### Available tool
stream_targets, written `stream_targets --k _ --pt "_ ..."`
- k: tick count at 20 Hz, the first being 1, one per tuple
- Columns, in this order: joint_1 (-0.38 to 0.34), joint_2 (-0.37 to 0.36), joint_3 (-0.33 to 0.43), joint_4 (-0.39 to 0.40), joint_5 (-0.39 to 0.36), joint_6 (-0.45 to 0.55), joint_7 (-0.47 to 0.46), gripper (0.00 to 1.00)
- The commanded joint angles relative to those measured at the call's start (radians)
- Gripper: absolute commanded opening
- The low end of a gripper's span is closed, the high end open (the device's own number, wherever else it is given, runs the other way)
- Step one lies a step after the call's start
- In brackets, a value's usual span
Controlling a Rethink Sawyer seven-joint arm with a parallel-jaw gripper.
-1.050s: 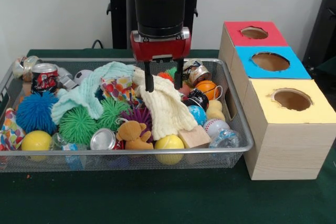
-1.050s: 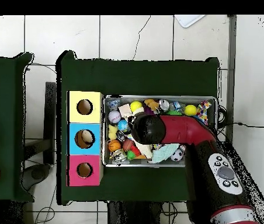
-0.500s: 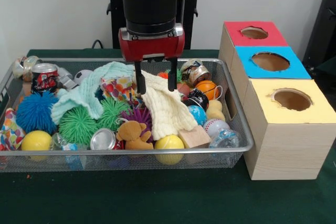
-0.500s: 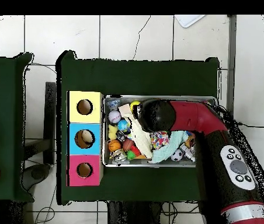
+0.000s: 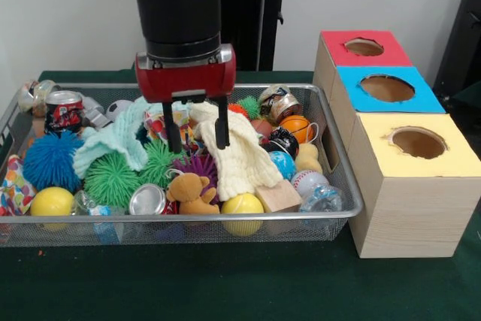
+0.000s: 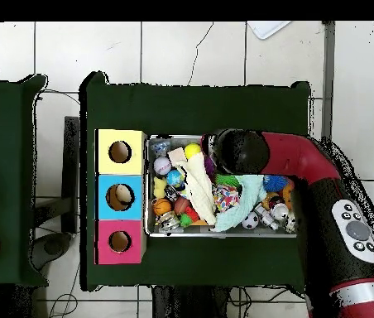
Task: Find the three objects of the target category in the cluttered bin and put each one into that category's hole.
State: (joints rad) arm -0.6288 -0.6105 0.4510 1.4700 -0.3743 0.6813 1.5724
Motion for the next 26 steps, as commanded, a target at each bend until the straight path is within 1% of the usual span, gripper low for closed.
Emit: stream_targets --k 1,3,5,10,14,16,20,24,26 --pt "-0.026 0.124 0.094 -0.092 -0.084 0.131 -0.322 1.0" --pt "-0.03 0.139 0.097 -0.108 -0.093 0.142 -0.328 1.0" --pt "-0.033 0.151 0.1 -0.108 -0.104 0.138 -0.324 1.0" --pt "-0.039 0.177 0.093 -0.062 -0.126 0.11 -0.287 1.0" --pt "-0.042 0.203 0.086 -0.05 -0.16 0.066 -0.271 1.0" --pt "-0.042 0.206 0.079 -0.047 -0.18 0.042 -0.259 1.0" --pt "-0.041 0.215 0.064 -0.041 -0.202 0.066 -0.252 1.0" --pt "-0.042 0.202 0.056 -0.034 -0.232 0.067 -0.253 1.0" --pt "-0.035 0.192 0.049 -0.043 -0.26 0.058 -0.258 1.0"
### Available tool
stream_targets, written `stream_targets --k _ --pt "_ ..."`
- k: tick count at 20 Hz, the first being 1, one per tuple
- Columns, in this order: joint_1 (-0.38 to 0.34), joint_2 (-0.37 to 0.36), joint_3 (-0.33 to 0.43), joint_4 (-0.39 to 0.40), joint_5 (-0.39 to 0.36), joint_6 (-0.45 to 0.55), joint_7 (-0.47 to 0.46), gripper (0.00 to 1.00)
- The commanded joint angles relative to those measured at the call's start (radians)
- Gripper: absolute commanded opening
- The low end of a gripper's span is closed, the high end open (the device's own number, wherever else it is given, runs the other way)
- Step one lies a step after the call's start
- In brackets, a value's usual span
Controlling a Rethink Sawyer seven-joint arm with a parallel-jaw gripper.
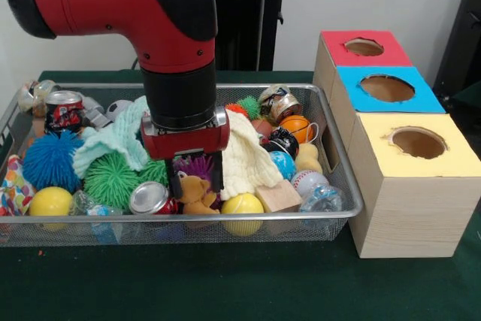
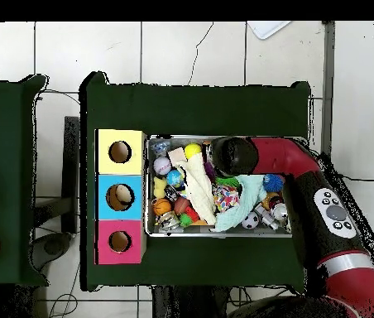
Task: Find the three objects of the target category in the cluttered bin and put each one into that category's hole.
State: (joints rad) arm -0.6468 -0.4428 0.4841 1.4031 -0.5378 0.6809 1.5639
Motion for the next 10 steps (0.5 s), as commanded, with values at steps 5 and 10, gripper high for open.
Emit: stream_targets --k 5,10 --pt "-0.003 0.015 -0.007 -0.004 -0.143 0.078 -0.256 1.0" --pt "0.001 0.013 -0.014 -0.025 -0.158 0.096 -0.227 1.0"
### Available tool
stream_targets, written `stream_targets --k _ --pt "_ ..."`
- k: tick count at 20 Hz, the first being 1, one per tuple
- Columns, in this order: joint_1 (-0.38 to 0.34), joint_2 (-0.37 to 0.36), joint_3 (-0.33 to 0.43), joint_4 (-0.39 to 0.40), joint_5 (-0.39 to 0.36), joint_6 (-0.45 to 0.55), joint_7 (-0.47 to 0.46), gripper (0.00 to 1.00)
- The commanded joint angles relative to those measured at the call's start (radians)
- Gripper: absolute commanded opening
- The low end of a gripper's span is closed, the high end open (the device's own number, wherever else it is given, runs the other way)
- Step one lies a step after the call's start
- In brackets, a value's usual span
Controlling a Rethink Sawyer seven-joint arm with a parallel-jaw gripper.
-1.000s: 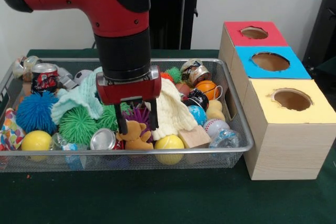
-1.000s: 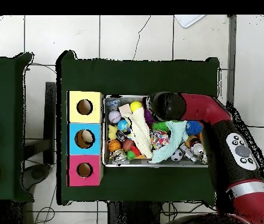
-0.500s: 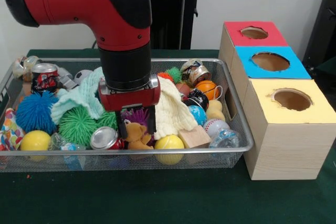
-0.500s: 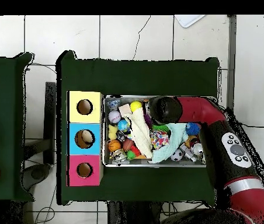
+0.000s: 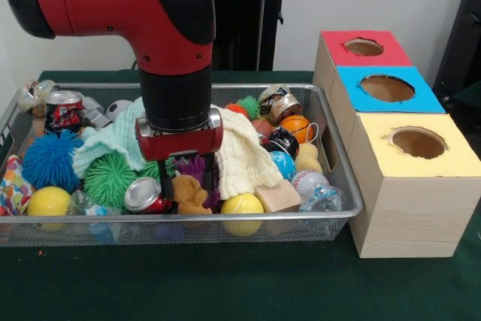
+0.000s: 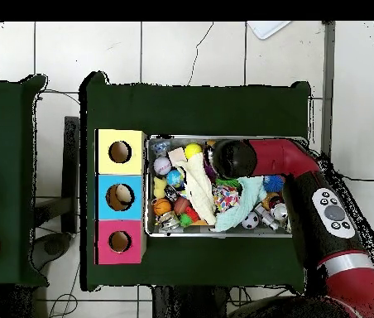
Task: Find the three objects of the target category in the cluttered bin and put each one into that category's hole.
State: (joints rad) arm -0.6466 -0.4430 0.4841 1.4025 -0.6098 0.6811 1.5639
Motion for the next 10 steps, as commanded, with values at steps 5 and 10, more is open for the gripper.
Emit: stream_targets --k 5,10 --pt "0.001 0.0 -0.016 -0.006 -0.121 0.043 -0.202 0.0" --pt "-0.004 0.0 -0.013 -0.003 -0.125 0.057 -0.196 0.0"
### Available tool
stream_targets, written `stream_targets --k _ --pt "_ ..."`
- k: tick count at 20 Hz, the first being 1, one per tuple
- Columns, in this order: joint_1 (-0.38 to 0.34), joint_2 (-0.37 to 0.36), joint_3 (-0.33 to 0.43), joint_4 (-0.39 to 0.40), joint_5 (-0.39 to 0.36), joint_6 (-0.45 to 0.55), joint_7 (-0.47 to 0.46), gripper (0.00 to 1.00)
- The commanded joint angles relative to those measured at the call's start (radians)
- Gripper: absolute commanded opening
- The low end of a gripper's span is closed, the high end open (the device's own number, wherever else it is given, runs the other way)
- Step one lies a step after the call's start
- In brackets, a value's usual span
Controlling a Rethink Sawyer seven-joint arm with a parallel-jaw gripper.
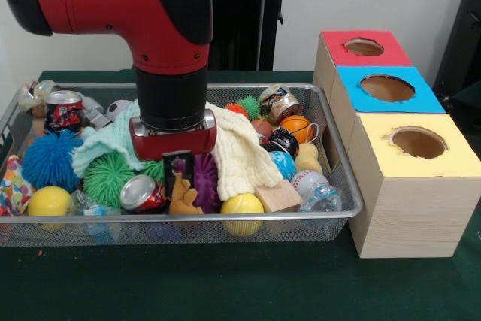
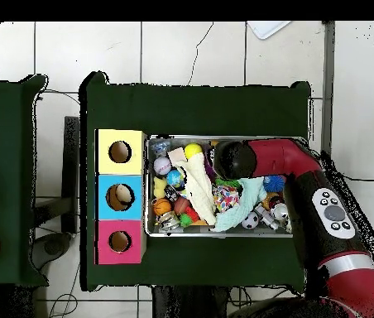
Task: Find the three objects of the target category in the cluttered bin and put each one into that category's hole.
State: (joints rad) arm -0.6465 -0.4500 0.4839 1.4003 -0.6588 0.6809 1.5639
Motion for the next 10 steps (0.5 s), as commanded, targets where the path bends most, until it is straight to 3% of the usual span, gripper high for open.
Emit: stream_targets --k 1,5,6,10 --pt "-0.007 0.008 -0.009 0.001 -0.075 0.055 -0.194 0.0" --pt "-0.015 -0.014 0.028 0.024 -0.044 0.072 -0.204 0.0" --pt "-0.025 -0.053 0.046 0.068 -0.019 0.075 -0.202 0.0" --pt "-0.046 -0.32 0.103 0.291 0.152 0.157 -0.116 0.0"
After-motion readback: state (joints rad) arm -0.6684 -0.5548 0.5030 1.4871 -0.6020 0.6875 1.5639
